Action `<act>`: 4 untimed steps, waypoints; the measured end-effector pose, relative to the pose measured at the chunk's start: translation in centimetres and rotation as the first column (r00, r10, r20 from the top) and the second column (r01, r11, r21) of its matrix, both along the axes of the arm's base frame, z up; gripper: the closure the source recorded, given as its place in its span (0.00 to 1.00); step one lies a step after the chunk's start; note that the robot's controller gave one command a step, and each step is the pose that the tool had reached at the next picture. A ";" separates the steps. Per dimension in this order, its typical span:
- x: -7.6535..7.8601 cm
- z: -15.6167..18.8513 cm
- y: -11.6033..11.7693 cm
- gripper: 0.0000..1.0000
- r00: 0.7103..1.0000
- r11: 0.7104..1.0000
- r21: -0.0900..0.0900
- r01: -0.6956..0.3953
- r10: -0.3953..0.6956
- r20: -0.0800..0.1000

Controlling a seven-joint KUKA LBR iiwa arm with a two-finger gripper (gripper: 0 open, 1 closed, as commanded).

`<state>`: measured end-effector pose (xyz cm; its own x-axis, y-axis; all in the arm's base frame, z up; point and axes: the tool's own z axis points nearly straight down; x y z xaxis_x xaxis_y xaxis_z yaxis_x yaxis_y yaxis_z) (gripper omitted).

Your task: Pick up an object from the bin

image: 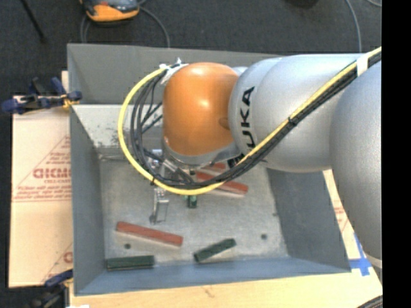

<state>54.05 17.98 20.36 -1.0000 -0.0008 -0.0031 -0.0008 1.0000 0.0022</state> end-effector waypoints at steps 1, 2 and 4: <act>-1.5 -4.1 1.0 0.00 1.000 1.000 0.002 -0.023 0.023 0.007; -3.2 -10.3 -0.6 0.00 0.998 0.998 0.001 -0.056 0.056 0.003; -0.5 -13.2 -1.9 1.00 0.998 0.998 0.001 0.056 -0.056 0.002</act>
Offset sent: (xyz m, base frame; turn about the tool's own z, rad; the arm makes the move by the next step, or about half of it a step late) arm -0.0420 -0.0204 -0.1313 -0.0708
